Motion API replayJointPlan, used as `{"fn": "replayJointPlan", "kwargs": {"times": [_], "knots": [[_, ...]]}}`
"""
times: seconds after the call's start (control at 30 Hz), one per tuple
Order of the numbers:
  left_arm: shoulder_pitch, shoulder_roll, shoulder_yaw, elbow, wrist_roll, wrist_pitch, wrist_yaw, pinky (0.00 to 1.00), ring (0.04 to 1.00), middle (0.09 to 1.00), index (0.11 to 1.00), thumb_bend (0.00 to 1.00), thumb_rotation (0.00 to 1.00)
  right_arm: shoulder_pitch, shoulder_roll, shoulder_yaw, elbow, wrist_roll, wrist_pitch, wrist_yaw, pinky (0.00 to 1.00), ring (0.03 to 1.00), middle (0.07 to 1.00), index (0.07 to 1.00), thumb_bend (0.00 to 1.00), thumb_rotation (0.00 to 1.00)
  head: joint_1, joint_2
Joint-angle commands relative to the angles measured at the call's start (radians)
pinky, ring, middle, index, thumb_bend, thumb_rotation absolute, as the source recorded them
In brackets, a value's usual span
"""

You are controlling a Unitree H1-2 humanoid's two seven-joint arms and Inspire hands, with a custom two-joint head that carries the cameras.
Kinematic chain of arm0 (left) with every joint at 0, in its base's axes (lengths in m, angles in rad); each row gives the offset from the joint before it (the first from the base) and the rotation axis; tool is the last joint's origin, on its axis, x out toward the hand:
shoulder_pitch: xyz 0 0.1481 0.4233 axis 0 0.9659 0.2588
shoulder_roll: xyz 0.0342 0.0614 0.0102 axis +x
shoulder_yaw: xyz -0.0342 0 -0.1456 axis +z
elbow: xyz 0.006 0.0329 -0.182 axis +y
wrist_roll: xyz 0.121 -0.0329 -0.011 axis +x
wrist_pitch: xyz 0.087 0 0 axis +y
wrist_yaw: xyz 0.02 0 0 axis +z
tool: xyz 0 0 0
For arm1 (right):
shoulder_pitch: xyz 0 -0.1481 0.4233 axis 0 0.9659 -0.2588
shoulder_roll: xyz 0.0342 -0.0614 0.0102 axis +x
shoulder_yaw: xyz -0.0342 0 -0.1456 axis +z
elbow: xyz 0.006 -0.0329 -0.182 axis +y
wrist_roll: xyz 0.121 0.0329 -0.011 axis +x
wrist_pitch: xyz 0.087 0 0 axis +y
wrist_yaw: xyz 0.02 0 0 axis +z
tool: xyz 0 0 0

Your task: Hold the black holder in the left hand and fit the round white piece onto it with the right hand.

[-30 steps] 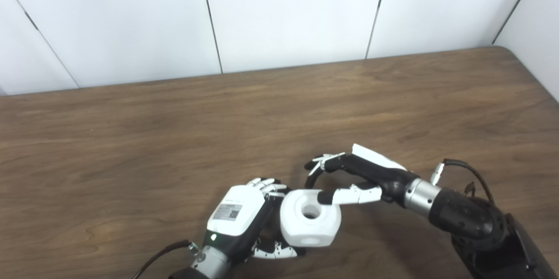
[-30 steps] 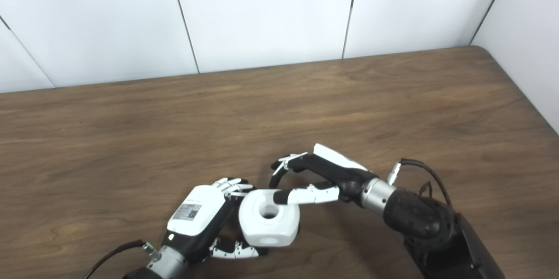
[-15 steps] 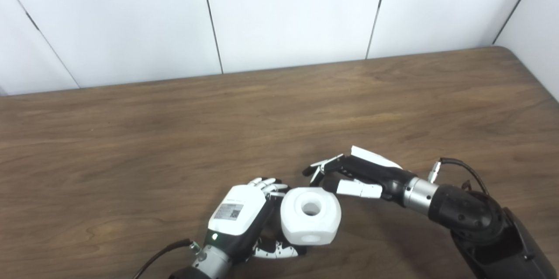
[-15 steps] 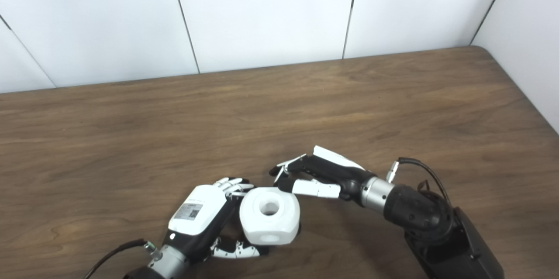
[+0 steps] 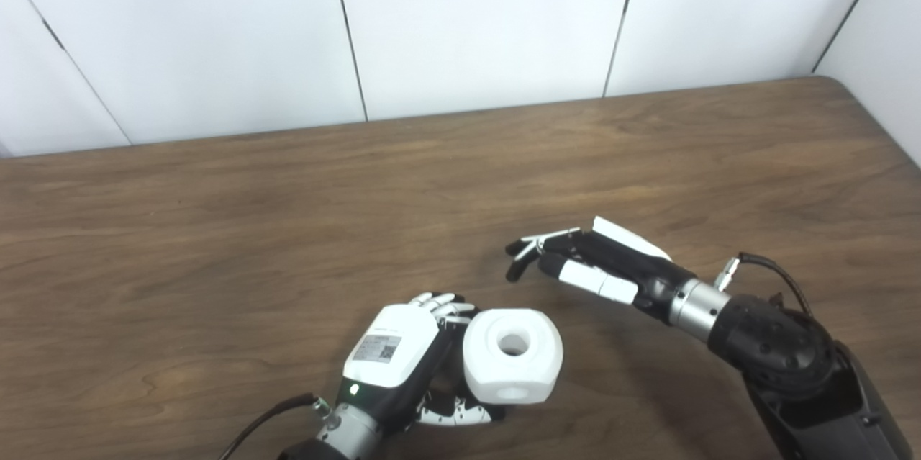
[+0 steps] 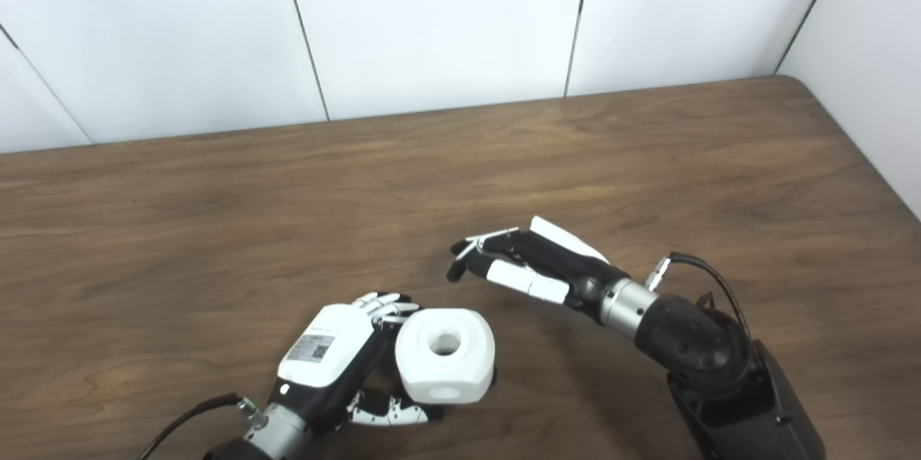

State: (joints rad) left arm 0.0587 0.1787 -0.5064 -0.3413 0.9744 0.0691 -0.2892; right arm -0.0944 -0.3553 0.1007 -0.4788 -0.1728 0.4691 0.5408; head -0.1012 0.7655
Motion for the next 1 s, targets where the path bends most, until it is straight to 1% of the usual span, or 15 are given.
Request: {"fn": "replayJointPlan", "kwargs": {"times": [0.0,0.1,0.17,0.3,0.4,0.6,0.7,0.8,0.97], "knots": [[0.018,0.012,-0.012,0.041,0.000,0.011,-0.042,0.89,0.871,0.800,0.484,0.52,0.06,-0.043,0.015,-0.037,-0.011,0.029,0.001,-0.028,0.92,0.892,0.838,0.658,0.74,1.00,0.000,0.001],[0.018,0.013,-0.010,0.041,-0.003,0.012,-0.044,0.89,0.872,0.802,0.485,0.52,0.06,-0.051,0.050,-0.082,-0.005,0.079,0.000,-0.044,0.93,0.893,0.838,0.653,0.70,1.00,-0.001,0.001],[0.018,0.014,-0.010,0.041,-0.003,0.013,-0.046,0.89,0.874,0.803,0.485,0.52,0.06,-0.060,0.056,-0.096,-0.006,0.091,0.000,-0.050,0.95,0.899,0.837,0.651,0.69,1.00,-0.002,-0.001],[0.017,0.017,-0.008,0.044,-0.009,0.011,-0.044,0.89,0.875,0.803,0.485,0.52,0.06,-0.077,0.054,-0.119,-0.009,0.108,0.001,-0.056,0.96,0.911,0.832,0.645,0.68,1.00,-0.003,-0.004],[0.015,0.021,-0.007,0.049,-0.014,0.005,-0.037,0.89,0.870,0.799,0.485,0.52,0.06,-0.090,0.047,-0.133,-0.013,0.127,0.001,-0.058,1.00,0.936,0.858,0.660,0.66,1.00,-0.005,-0.007],[0.012,0.029,0.000,0.059,-0.035,-0.004,-0.029,0.88,0.857,0.787,0.485,0.52,0.06,-0.108,0.031,-0.168,-0.026,0.167,0.001,-0.090,1.00,0.946,0.853,0.674,0.64,1.00,-0.009,-0.012],[0.010,0.030,0.009,0.067,-0.050,-0.011,-0.022,0.87,0.846,0.779,0.485,0.52,0.06,-0.112,0.026,-0.170,-0.024,0.192,0.001,-0.112,1.00,0.960,0.861,0.671,0.64,1.00,-0.012,-0.016],[0.007,0.031,0.018,0.071,-0.063,-0.017,-0.020,0.85,0.835,0.770,0.487,0.52,0.06,-0.111,0.016,-0.159,-0.029,0.198,0.001,-0.134,1.00,0.956,0.860,0.670,0.64,1.00,-0.016,-0.018],[-0.006,0.034,0.034,0.059,-0.076,-0.001,-0.047,0.83,0.825,0.765,0.491,0.52,0.07,-0.114,-0.010,-0.138,-0.027,0.205,0.001,-0.159,1.00,0.946,0.860,0.670,0.66,1.00,-0.017,-0.020]]}}
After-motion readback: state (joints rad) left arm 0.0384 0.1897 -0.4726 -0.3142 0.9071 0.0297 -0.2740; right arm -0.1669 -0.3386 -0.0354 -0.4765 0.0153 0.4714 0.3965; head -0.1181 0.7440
